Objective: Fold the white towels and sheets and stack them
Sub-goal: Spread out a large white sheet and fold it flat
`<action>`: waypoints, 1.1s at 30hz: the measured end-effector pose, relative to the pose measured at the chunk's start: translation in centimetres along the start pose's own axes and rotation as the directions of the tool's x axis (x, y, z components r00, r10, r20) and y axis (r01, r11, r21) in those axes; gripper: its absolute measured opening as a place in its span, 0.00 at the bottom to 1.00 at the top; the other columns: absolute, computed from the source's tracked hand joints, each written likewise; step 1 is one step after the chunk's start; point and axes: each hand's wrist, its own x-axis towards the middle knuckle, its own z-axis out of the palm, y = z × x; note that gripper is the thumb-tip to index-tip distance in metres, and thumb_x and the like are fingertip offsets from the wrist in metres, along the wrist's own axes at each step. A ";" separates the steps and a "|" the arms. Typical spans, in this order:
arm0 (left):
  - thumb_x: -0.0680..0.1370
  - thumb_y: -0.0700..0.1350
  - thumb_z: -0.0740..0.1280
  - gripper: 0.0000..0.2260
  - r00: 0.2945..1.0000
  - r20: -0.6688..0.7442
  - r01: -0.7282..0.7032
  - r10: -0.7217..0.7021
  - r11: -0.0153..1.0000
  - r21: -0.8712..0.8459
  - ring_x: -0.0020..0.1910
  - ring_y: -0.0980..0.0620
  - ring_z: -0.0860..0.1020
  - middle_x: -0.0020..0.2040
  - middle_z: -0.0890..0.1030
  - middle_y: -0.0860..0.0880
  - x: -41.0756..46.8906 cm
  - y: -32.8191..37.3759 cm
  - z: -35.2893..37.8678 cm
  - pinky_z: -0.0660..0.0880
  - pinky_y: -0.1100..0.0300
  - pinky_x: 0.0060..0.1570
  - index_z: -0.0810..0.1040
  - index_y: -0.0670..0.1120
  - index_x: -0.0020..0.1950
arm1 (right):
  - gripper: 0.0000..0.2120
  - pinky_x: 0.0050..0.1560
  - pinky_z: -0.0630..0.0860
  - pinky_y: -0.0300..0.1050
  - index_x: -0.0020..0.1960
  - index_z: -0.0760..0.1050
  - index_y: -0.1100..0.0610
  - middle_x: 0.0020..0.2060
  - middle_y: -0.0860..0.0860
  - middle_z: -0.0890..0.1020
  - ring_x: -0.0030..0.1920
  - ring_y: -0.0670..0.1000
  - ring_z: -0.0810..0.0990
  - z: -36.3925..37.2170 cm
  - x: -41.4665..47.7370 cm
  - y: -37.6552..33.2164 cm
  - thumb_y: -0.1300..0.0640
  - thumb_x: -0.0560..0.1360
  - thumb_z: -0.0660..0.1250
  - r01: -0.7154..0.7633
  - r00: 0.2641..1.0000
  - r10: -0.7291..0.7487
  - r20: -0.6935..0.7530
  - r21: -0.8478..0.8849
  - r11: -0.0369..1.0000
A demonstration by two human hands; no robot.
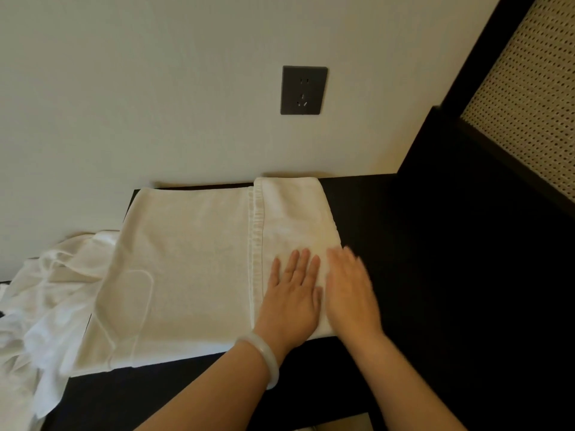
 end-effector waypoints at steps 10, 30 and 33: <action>0.77 0.58 0.30 0.30 0.993 -0.006 0.116 -0.117 0.992 -0.053 0.76 0.52 0.30 0.78 0.32 0.51 -1.5 -1.1 -0.8 0.29 0.45 0.74 0.33 0.50 0.78 | 0.30 0.77 0.32 0.49 0.78 0.37 0.54 0.79 0.51 0.42 0.78 0.48 0.37 0.6 1.7 0.1 0.41 0.81 0.35 0.131 0.983 -0.109 0.146 -0.155 0.979; 0.85 0.55 0.46 0.26 0.935 -0.007 0.355 -0.355 0.935 -0.015 0.79 0.51 0.36 0.80 0.38 0.50 -7.1 -9.5 -3.2 0.32 0.52 0.75 0.41 0.51 0.81 | 0.32 0.77 0.43 0.51 0.80 0.50 0.60 0.80 0.56 0.51 0.79 0.54 0.49 3.3 10.3 -9.4 0.42 0.83 0.48 0.156 0.951 -0.158 0.267 0.027 0.987; 0.85 0.52 0.48 0.25 0.885 -0.042 0.461 -0.463 0.886 -0.044 0.79 0.50 0.40 0.81 0.43 0.48 -8.4 -12.3 -4.4 0.36 0.53 0.76 0.46 0.49 0.81 | 0.30 0.64 0.67 0.50 0.70 0.64 0.62 0.67 0.58 0.71 0.65 0.57 0.69 3.9 12.6 -12.2 0.38 0.81 0.53 0.073 0.976 -0.060 0.208 -0.053 0.996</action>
